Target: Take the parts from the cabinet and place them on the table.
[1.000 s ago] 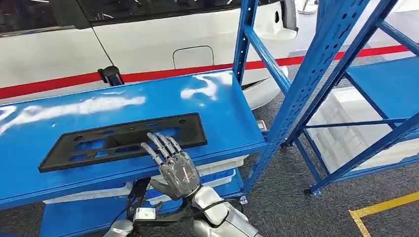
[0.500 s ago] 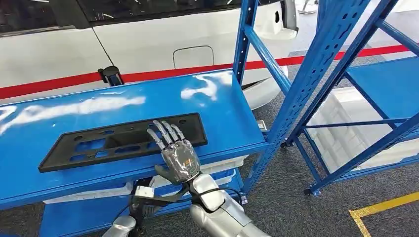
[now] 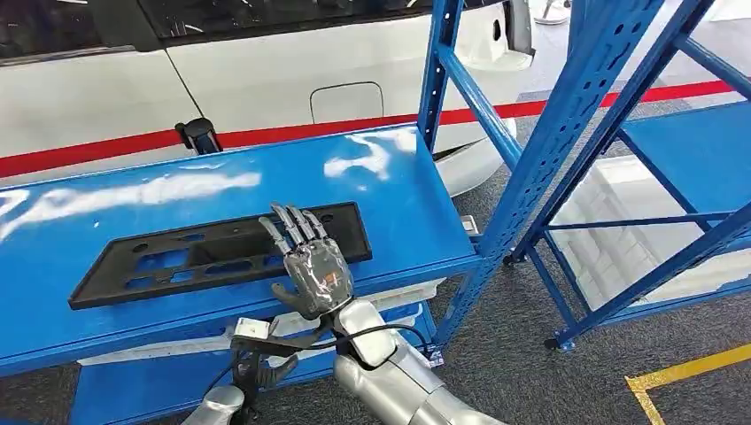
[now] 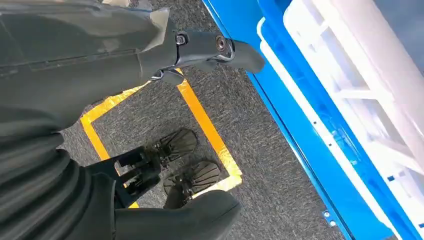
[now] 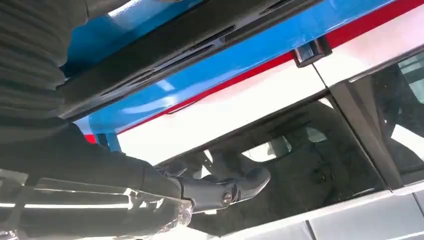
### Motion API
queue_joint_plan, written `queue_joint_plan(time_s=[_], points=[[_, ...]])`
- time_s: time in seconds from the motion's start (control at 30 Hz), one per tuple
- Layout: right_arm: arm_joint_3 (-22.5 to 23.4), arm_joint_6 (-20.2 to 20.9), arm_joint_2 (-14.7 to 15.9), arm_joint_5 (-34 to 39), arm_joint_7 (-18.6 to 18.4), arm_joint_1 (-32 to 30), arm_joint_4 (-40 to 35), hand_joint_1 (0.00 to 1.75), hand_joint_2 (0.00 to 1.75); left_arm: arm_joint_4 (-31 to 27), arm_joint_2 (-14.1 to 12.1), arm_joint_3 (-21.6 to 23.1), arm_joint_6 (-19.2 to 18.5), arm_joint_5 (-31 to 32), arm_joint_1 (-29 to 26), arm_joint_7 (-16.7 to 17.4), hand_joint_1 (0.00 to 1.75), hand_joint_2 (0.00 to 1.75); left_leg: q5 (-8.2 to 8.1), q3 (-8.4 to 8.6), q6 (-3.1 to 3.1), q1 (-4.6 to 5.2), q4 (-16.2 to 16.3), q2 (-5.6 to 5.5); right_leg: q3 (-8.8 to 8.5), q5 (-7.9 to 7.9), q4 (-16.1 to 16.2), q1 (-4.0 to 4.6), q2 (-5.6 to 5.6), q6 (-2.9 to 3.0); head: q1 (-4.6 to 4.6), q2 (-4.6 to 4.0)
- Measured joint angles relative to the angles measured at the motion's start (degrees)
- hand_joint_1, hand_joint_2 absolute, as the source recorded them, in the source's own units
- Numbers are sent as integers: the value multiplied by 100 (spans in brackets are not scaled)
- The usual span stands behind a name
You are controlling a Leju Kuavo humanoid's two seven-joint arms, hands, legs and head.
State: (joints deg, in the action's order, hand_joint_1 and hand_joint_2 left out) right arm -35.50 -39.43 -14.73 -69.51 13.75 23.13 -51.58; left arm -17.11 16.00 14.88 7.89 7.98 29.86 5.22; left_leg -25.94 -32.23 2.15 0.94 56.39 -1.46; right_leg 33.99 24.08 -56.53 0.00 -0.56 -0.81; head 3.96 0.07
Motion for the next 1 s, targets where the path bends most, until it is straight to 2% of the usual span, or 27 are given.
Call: queue_joint_plan(time_s=[0.73,0.9,1.0], points=[[0,0,0,6,-15,16,50,0,175,0,2,2,2,0,2,0,0,175,0,0,0,0,0,0,-1,0,0,0,0,0,0,0],[-15,0,0,13,-144,53,72,0,175,0,9,11,-46,15,7,7,0,175,0,0,0,0,0,0,-1,0,0,0,0,0,0,0],[-61,11,-31,-2,-393,231,277,0,175,0,33,39,-77,28,21,46,0,175,0,0,0,0,0,1,-1,-1,0,0,-1,0,0,0]])
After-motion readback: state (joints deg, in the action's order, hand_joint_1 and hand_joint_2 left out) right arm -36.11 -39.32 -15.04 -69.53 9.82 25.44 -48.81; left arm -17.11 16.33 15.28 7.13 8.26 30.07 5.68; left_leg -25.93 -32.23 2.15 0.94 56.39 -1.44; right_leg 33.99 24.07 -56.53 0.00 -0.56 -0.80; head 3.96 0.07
